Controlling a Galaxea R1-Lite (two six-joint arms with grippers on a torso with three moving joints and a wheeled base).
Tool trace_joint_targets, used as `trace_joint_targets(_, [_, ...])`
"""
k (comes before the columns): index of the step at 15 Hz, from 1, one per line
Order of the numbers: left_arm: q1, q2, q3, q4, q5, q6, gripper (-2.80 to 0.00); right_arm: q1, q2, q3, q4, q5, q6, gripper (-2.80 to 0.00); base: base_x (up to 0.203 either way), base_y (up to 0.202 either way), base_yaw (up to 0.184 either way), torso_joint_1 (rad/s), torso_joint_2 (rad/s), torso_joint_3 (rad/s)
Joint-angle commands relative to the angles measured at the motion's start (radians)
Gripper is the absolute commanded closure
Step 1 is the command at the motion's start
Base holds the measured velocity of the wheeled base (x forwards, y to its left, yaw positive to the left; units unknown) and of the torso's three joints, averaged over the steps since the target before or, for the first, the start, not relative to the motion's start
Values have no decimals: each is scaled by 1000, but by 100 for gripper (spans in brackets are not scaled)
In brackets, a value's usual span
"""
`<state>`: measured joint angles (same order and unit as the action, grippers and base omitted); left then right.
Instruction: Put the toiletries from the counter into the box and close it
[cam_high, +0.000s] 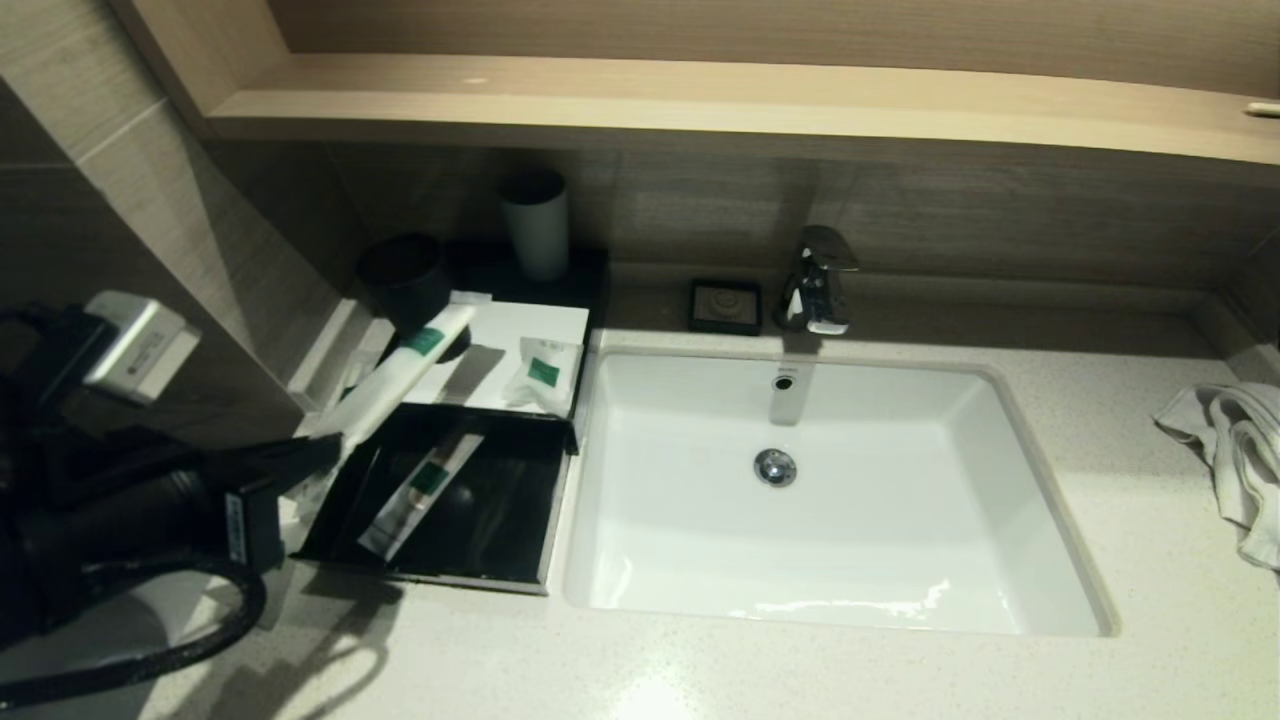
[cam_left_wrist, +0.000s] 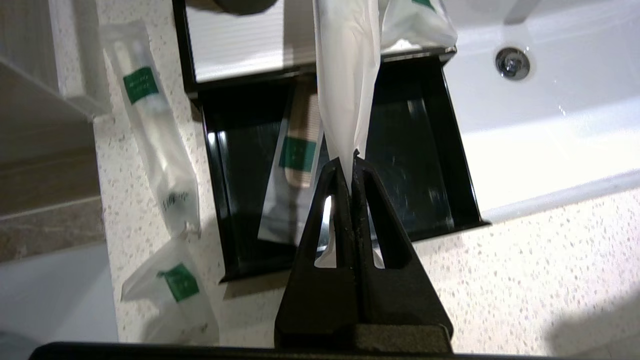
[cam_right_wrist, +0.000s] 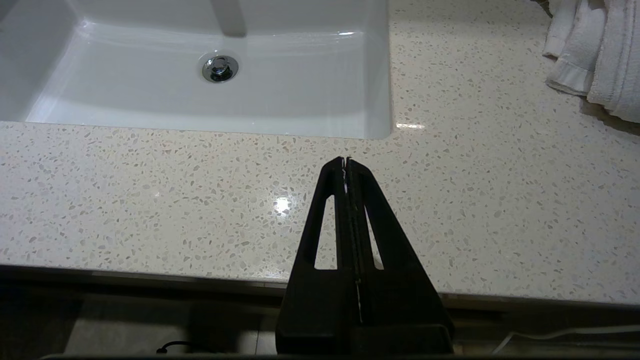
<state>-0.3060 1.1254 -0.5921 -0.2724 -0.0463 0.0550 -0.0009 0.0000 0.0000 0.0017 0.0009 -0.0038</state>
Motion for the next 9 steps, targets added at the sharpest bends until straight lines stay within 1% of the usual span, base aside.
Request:
trace_joint_targets(1, [1, -105, 5, 105, -1, -7, 0, 1, 0, 0, 0, 1, -1, 0, 0, 0, 0, 0, 0, 0])
trace_joint_targets(3, [1, -153, -2, 216, 0, -43, 0, 1, 0, 0, 0, 1, -1, 0, 0, 0, 0, 0, 0, 0])
trace_joint_targets(7, [2, -224, 4, 395, 2, -56, 0, 1, 0, 0, 0, 1, -1, 0, 0, 0, 0, 0, 0, 0])
trace_joint_targets(9, [4, -234, 7, 437, 9, -73, 0, 1, 0, 0, 0, 1, -1, 0, 0, 0, 0, 0, 0, 0])
